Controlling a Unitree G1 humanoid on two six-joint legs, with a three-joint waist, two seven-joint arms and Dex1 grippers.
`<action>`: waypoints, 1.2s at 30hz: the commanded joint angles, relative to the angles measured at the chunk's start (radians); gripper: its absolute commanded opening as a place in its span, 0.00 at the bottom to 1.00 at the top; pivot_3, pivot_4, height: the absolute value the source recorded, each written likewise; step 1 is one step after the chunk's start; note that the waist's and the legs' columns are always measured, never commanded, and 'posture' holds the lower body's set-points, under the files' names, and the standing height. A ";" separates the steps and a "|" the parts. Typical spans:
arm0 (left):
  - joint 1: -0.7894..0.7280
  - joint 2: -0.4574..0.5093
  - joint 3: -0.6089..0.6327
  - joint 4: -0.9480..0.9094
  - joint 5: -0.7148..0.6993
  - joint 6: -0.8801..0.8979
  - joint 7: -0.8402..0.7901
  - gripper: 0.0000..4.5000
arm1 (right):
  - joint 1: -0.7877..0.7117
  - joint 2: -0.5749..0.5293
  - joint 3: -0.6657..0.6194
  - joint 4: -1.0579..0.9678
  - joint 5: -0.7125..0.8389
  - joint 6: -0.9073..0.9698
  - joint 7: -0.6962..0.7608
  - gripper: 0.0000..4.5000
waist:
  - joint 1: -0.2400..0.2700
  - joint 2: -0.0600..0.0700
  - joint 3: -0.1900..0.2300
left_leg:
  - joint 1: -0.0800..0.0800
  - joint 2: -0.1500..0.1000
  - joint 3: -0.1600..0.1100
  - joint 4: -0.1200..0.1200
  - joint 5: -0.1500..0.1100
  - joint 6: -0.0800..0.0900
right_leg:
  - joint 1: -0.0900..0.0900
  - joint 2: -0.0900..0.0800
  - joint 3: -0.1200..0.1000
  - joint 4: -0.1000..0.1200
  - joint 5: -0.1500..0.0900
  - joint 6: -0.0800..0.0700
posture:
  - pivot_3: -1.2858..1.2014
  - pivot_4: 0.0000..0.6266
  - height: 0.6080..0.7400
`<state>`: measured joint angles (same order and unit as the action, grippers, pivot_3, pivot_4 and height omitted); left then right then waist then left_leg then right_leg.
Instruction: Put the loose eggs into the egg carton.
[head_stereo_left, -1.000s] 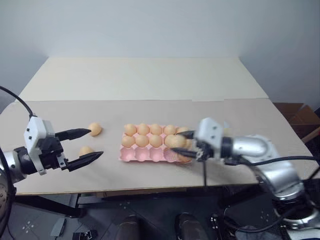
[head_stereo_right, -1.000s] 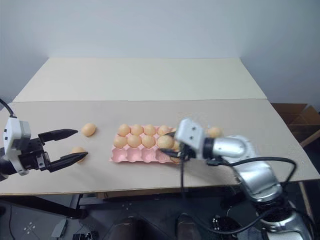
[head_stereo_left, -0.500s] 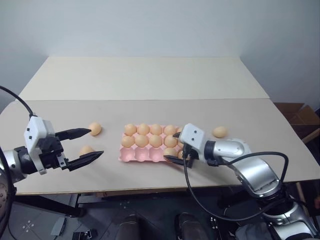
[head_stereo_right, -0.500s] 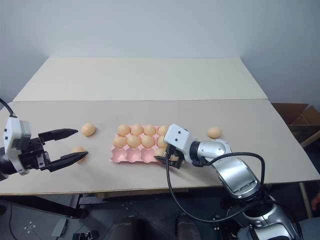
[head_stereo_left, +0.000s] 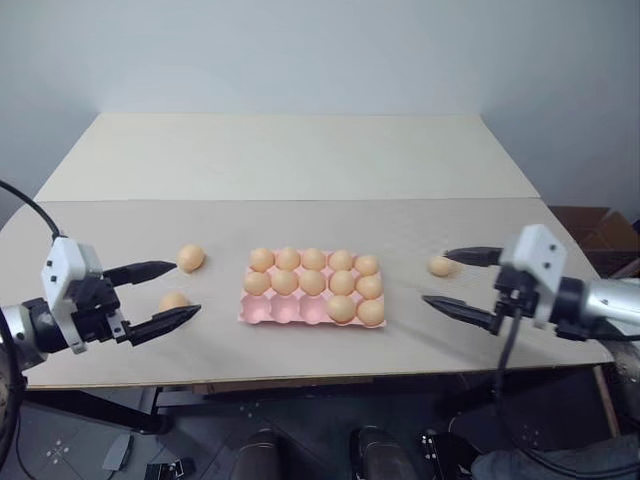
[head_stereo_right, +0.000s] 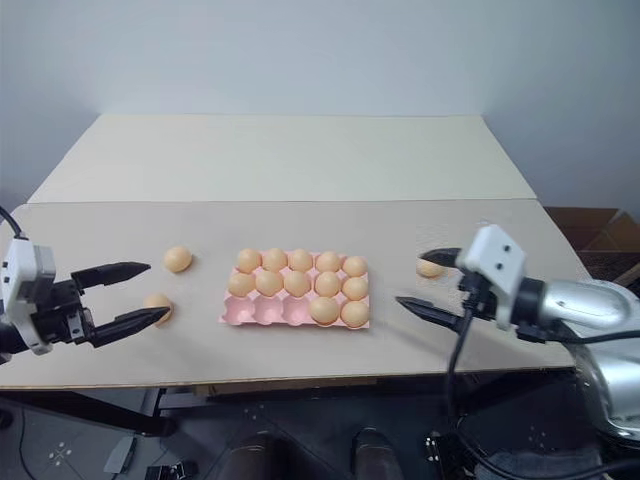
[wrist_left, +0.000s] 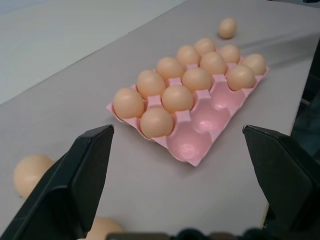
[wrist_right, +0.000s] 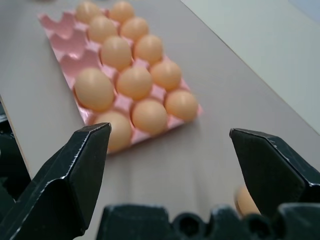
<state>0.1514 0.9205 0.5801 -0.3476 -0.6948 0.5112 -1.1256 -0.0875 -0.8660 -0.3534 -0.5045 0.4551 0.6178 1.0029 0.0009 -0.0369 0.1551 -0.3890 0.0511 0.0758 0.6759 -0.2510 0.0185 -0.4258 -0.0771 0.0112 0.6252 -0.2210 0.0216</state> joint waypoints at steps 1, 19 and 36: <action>0.021 0.010 0.056 0.030 0.009 -0.039 -0.034 1.00 | 0.024 -0.011 -0.053 0.027 0.007 -0.060 0.005 0.99 | -0.003 0.000 0.000 | 0.000 0.000 0.000 0.000 0.000 0.000 | 0.000 0.000 0.000 0.000 0.000 0.000 | 0.52 0.24 1.00; -0.127 0.024 -0.029 0.031 -0.009 -0.023 -0.022 1.00 | -0.431 0.142 0.423 0.814 -0.462 -0.382 -0.272 0.99 | -0.018 0.000 0.001 | -0.001 -0.001 0.005 -0.001 0.000 0.000 | -0.004 0.000 0.004 0.001 0.004 -0.007 | 0.52 0.24 1.00; -0.052 0.020 0.040 -0.026 -0.025 -0.013 -0.005 1.00 | -0.395 0.242 0.406 0.196 -0.295 -0.059 -0.264 0.51 | -0.021 0.001 0.001 | -0.002 0.000 0.005 -0.005 0.000 0.000 | -0.007 0.000 0.005 0.002 0.008 0.001 | 0.52 0.24 1.00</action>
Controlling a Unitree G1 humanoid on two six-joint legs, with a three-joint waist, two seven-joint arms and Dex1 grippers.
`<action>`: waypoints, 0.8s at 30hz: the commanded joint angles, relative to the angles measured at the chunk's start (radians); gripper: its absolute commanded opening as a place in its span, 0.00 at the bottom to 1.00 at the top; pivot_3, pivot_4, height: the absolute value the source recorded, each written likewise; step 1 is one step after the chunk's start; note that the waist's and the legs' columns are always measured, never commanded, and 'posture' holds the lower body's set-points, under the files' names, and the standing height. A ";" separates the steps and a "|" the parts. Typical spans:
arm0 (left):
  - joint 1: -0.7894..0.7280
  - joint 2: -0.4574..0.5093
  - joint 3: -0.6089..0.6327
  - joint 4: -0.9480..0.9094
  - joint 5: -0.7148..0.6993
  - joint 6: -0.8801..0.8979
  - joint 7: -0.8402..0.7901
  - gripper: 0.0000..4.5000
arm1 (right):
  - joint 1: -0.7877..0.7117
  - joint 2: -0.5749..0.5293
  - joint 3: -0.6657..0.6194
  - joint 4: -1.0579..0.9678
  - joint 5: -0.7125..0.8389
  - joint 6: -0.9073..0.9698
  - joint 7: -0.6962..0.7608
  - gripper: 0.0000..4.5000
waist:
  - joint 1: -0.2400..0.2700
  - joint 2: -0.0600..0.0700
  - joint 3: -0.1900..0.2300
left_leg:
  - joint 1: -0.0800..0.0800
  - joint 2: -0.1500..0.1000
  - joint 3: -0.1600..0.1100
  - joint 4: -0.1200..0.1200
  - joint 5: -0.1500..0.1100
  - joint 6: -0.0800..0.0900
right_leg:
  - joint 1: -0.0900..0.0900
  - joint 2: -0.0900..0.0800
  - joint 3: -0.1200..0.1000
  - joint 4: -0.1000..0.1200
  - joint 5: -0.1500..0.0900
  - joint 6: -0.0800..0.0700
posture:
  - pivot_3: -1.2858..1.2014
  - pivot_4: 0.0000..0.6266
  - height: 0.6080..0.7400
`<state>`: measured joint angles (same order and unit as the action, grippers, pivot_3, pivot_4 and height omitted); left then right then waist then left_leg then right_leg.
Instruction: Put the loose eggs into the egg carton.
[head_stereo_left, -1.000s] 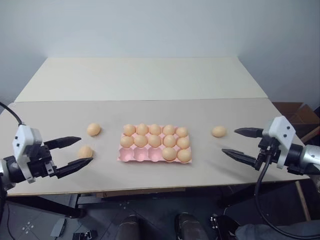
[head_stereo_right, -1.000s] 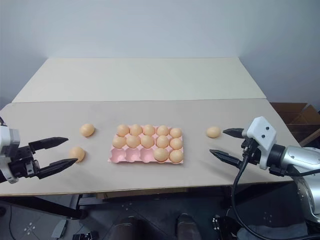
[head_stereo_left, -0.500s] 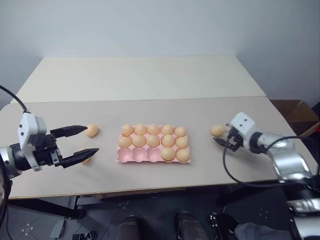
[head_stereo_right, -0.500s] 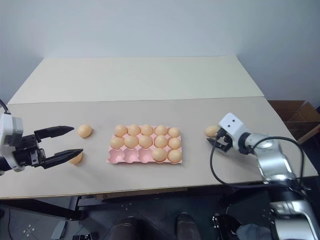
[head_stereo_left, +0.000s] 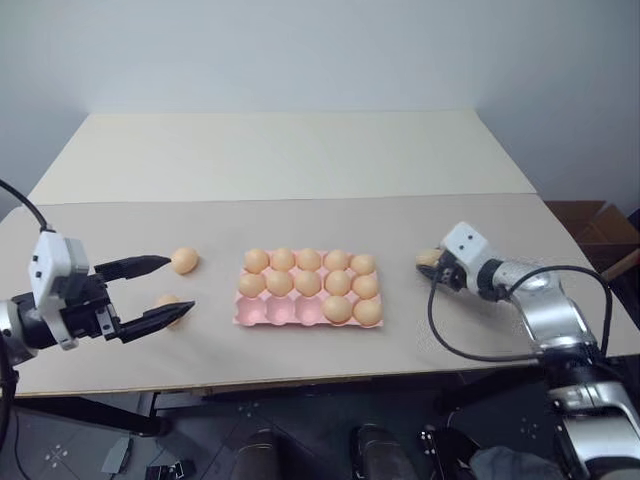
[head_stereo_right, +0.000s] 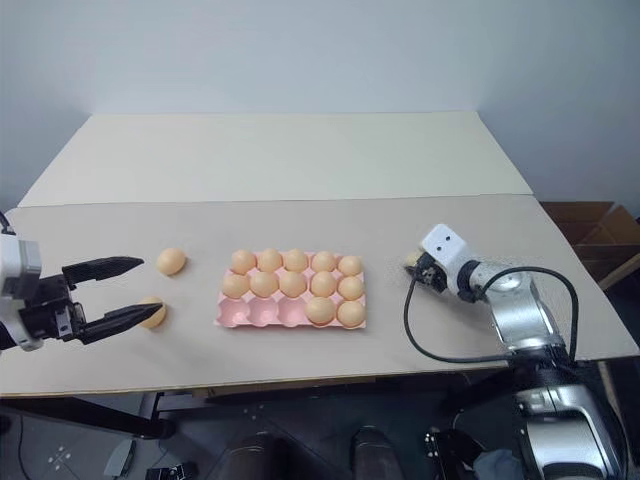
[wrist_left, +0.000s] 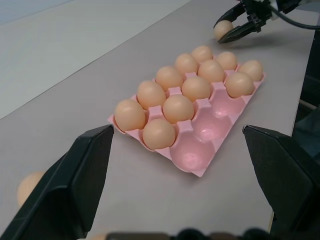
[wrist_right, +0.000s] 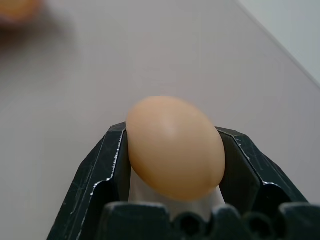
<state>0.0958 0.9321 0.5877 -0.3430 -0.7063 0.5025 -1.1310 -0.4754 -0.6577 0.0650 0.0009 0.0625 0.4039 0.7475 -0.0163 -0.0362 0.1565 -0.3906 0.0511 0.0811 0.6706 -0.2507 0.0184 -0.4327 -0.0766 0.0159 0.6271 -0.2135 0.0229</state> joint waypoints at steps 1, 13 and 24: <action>0.006 0.009 0.032 -0.031 -0.015 -0.005 0.000 1.00 | -0.002 0.052 0.004 -0.382 0.117 0.204 -0.016 0.51 | -0.007 0.000 0.000 | 0.000 0.001 0.001 0.000 0.000 0.000 | -0.001 0.000 0.000 0.000 0.000 0.000 | 0.52 0.24 1.00; -0.016 0.015 0.001 -0.018 -0.010 -0.004 -0.005 1.00 | -0.038 0.252 0.366 -0.491 0.050 0.353 -0.130 0.51 | 0.003 -0.001 0.000 | -0.002 -0.001 0.002 -0.001 0.001 -0.002 | -0.003 -0.001 -0.001 0.000 -0.002 -0.005 | 0.52 0.24 1.00; -0.006 0.022 0.011 -0.011 -0.009 -0.001 -0.009 1.00 | -0.069 0.259 0.295 -0.542 0.094 0.417 -0.113 0.99 | 0.003 -0.001 -0.001 | -0.001 0.000 0.002 -0.001 0.001 -0.002 | -0.003 0.000 -0.001 0.002 -0.002 -0.005 | 0.52 0.24 1.00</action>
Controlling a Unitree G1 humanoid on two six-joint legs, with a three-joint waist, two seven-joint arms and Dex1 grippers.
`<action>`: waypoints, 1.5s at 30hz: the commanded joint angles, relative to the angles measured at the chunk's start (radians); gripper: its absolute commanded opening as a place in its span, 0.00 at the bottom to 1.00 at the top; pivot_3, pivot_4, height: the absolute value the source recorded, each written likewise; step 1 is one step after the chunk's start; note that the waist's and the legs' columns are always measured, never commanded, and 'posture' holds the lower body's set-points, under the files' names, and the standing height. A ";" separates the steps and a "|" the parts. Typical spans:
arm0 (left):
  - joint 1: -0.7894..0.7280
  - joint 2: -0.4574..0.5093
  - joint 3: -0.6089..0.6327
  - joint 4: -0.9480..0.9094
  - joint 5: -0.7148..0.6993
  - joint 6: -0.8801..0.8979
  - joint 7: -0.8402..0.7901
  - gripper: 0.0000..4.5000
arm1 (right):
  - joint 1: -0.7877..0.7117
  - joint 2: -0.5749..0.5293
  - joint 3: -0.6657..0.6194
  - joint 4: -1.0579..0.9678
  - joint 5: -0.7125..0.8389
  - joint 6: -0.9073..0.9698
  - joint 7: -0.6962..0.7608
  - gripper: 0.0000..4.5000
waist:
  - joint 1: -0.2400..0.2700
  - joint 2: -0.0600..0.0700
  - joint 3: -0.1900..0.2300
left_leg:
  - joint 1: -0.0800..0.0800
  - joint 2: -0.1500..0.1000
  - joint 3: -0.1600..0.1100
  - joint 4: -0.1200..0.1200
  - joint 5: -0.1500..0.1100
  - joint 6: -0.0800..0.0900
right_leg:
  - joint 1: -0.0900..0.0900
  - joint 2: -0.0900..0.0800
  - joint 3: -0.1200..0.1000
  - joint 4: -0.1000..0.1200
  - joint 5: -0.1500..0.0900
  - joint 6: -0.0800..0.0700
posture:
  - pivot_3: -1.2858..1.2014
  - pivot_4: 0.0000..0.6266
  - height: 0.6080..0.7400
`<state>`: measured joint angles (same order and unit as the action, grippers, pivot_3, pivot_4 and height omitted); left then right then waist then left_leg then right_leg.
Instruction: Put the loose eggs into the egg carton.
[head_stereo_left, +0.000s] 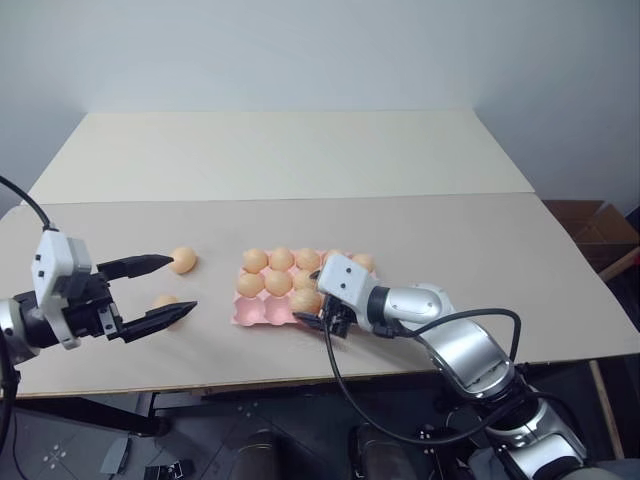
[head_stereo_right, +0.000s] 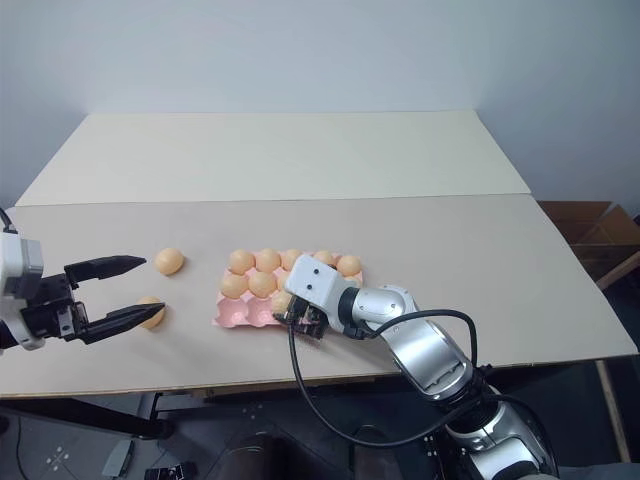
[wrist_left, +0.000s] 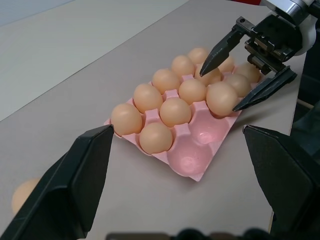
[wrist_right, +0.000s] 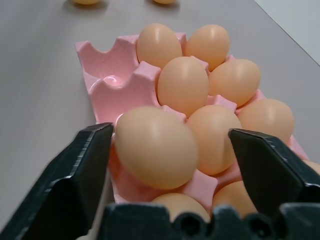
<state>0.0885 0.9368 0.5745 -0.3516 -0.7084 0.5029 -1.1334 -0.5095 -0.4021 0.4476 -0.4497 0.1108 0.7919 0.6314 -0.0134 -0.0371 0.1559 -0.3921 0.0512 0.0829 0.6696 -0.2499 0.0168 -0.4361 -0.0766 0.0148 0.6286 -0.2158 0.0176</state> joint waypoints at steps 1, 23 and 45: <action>0.004 0.019 0.028 -0.001 -0.004 -0.001 -0.006 1.00 | -0.038 0.002 -0.124 -0.117 0.068 0.050 0.003 0.99 | 0.000 0.000 0.000 | 0.000 0.000 0.000 0.000 0.000 0.000 | 0.000 0.000 0.000 0.000 0.000 0.001 | 0.52 0.24 1.00; 0.230 0.021 0.187 0.108 0.074 0.113 0.053 1.00 | 0.309 -0.340 -0.655 -0.057 0.296 -0.216 0.242 0.99 | -0.001 -0.001 0.000 | 0.002 0.000 0.001 -0.004 0.000 0.000 | 0.000 0.000 0.000 -0.001 -0.005 0.000 | 0.52 0.24 1.00; -0.107 -0.139 -0.172 0.173 0.139 0.440 0.534 0.81 | 0.314 -0.338 -0.654 -0.090 0.322 -0.240 0.189 1.00 | -0.001 -0.003 -0.001 | 0.002 -0.001 -0.001 -0.004 0.000 0.000 | 0.002 0.000 0.001 -0.003 0.001 0.004 | 0.52 0.24 1.00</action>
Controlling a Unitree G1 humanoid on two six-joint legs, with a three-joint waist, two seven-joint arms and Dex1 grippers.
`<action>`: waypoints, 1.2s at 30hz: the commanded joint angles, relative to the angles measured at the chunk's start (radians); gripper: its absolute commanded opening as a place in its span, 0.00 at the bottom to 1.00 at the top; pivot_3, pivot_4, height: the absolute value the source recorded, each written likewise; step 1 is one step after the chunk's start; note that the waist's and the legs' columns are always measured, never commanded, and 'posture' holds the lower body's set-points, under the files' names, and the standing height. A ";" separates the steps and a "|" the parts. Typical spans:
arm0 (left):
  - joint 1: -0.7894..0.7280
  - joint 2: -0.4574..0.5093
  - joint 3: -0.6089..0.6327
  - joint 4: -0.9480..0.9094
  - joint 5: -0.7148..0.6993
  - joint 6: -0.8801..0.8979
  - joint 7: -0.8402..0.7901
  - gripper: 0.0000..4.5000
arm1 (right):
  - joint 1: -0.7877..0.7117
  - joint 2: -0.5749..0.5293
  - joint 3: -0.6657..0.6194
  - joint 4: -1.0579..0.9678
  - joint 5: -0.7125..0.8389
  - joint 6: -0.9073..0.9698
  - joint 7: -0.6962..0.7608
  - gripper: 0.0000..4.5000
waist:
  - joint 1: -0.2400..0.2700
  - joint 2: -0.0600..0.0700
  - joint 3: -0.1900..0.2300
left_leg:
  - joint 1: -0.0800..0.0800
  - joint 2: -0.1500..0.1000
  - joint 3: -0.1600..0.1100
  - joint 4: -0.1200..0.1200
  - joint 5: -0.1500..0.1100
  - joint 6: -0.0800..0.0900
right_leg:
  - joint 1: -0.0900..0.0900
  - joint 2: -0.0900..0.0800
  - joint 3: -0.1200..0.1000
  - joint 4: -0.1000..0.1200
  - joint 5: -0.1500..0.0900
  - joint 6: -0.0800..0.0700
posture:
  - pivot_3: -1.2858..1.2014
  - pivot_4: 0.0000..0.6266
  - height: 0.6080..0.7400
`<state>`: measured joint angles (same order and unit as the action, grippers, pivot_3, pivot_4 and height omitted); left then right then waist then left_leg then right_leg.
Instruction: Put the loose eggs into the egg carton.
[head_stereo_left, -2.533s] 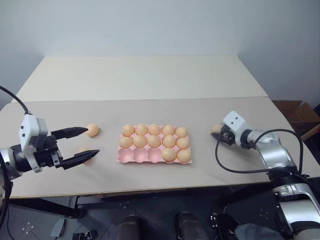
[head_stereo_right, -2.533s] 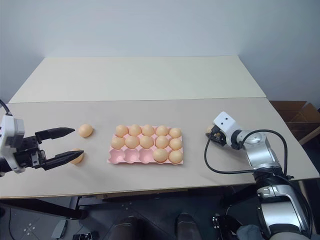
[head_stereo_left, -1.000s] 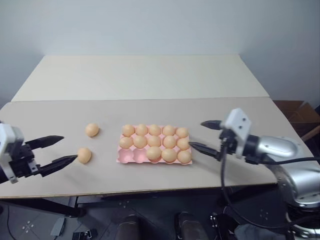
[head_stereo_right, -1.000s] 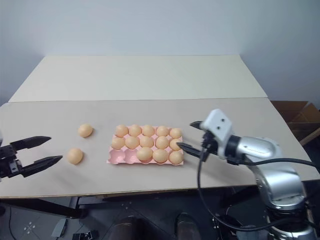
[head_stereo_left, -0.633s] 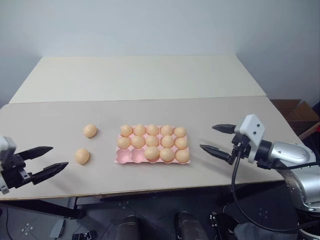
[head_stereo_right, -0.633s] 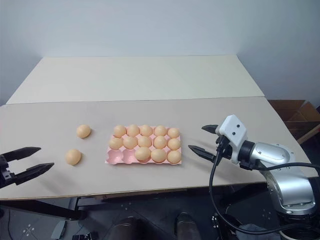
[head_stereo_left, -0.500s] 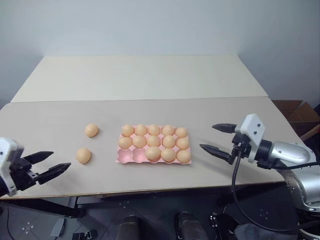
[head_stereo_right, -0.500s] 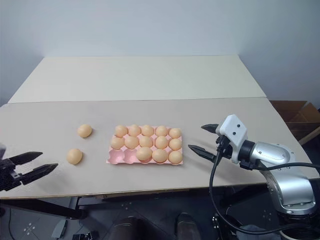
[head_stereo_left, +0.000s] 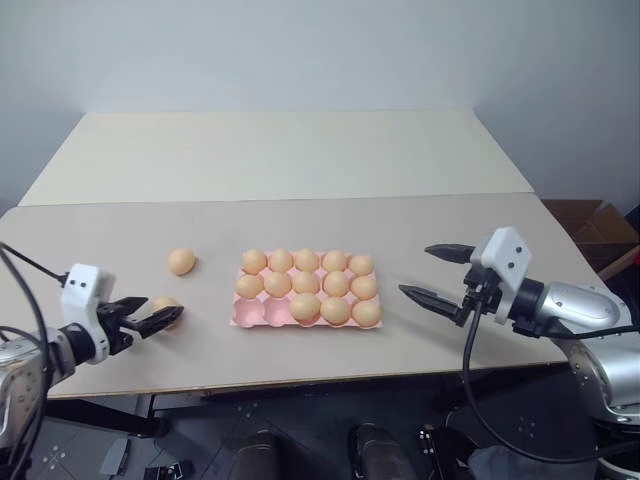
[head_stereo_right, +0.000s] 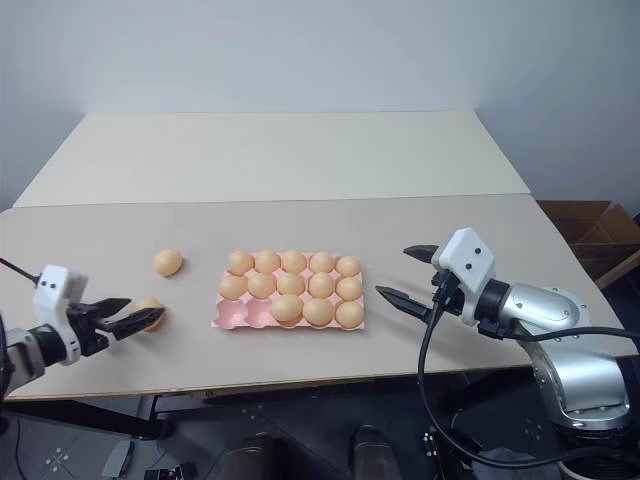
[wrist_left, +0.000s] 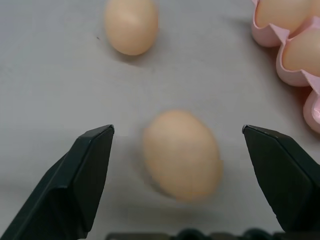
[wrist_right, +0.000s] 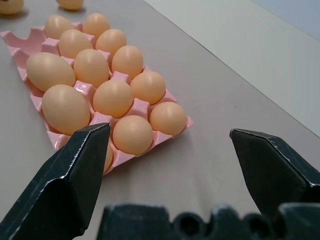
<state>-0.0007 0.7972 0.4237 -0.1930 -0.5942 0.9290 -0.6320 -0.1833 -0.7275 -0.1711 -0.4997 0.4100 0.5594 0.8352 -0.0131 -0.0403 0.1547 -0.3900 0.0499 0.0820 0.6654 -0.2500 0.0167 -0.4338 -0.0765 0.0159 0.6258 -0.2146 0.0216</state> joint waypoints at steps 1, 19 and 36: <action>-0.024 -0.001 -0.022 0.013 0.023 0.020 0.037 0.74 | -0.017 -0.012 -0.036 -0.040 0.025 -0.005 -0.022 1.00 | 0.000 0.000 0.000 | 0.000 0.000 0.000 0.000 0.000 0.000 | 0.000 0.000 0.000 0.000 0.000 0.000 | 0.52 0.24 1.00; -0.152 0.110 -0.237 -0.133 0.019 -0.290 -0.406 0.40 | -0.050 -0.002 -0.002 -0.064 0.054 0.014 -0.104 1.00 | 0.017 0.000 0.000 | 0.000 -0.001 0.001 0.000 0.000 0.000 | 0.001 0.000 0.000 0.000 0.000 0.000 | 0.52 0.24 1.00; -0.414 -0.019 -0.526 0.011 0.135 -0.376 -0.514 0.88 | -0.033 -0.001 -0.009 -0.121 0.076 0.047 -0.153 1.00 | 0.012 -0.001 0.000 | -0.001 -0.001 -0.001 0.002 0.000 0.000 | 0.002 0.001 0.001 0.000 0.000 0.002 | 0.52 0.24 1.00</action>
<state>-0.4049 0.7613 -0.1368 -0.1484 -0.4516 0.5711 -1.1319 -0.2144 -0.7246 -0.1455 -0.5806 0.4591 0.6019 0.6906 -0.0014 -0.0409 0.1543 -0.3911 0.0489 0.0810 0.6675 -0.2497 0.0169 -0.4323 -0.0757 0.0164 0.6255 -0.2141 0.0233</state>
